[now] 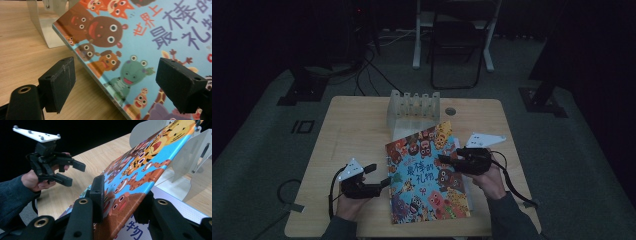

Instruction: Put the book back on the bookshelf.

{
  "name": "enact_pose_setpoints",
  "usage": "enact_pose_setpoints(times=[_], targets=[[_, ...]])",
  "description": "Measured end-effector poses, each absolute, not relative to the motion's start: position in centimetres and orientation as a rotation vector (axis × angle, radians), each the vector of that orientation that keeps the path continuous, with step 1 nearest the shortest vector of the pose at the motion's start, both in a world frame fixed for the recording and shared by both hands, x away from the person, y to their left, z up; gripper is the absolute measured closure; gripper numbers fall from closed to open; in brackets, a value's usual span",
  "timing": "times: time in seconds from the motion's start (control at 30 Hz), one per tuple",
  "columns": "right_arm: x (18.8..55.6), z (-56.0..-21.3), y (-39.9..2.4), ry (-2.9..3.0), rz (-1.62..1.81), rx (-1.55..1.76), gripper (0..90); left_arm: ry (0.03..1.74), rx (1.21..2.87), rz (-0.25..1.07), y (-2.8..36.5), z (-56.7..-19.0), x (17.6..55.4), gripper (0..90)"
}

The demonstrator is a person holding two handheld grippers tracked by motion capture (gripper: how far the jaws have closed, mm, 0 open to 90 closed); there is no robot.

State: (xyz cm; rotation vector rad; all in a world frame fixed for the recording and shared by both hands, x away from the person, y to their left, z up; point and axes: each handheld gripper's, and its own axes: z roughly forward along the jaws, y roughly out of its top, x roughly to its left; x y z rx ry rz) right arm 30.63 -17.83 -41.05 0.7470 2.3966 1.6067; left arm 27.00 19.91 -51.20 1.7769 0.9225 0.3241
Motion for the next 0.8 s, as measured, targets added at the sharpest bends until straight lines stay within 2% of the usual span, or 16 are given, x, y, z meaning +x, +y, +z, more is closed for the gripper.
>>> enact_pose_setpoints(times=[0.8], targets=[[29.7, -40.4, -18.6, 2.347, 1.634, 0.663, 67.4, 0.915, 1.781, 0.286, 19.3, -51.0, 30.6, 14.3]])
